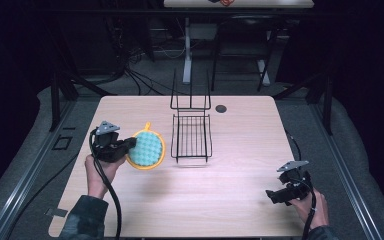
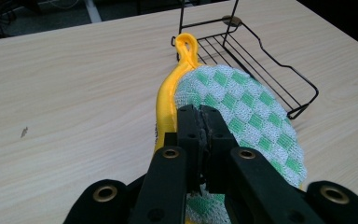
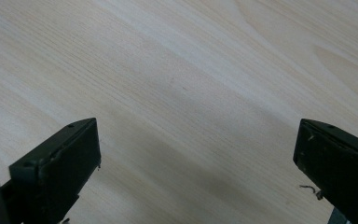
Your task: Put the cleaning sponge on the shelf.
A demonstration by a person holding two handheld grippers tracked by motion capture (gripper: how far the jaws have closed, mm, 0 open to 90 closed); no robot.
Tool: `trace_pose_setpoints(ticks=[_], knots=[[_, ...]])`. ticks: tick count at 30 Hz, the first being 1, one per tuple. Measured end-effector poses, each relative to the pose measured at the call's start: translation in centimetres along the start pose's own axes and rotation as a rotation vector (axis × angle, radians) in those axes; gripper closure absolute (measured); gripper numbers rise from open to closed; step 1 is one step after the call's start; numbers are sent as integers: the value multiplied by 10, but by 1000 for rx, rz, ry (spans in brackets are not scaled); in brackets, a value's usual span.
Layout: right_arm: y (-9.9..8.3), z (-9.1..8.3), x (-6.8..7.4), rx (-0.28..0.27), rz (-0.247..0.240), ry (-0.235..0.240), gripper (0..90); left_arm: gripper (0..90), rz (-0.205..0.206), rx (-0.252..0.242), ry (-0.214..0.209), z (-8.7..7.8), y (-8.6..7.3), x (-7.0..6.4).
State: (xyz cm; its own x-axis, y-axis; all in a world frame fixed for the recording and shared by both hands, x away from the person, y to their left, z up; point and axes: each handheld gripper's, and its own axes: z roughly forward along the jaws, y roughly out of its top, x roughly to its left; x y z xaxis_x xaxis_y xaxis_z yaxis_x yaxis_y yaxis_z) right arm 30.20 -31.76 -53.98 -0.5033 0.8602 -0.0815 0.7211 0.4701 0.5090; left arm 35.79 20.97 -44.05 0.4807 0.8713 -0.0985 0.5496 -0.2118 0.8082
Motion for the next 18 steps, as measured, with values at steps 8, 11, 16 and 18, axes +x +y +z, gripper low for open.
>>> trace_pose_setpoints(ticks=[8,11,16,18], knots=[[0,0,1,-1,-2,-3,1,879,24,-2,-6,6,15,-5],[-1,-2,-1,-5,-2,-5,1,879,28,-7,-12,8,20,-7],[-1,-1,0,2,-5,-6,2,879,33,-19,-12,9,27,-12],[-1,-1,1,-2,-3,-4,2,879,40,-24,-16,10,29,-13]])
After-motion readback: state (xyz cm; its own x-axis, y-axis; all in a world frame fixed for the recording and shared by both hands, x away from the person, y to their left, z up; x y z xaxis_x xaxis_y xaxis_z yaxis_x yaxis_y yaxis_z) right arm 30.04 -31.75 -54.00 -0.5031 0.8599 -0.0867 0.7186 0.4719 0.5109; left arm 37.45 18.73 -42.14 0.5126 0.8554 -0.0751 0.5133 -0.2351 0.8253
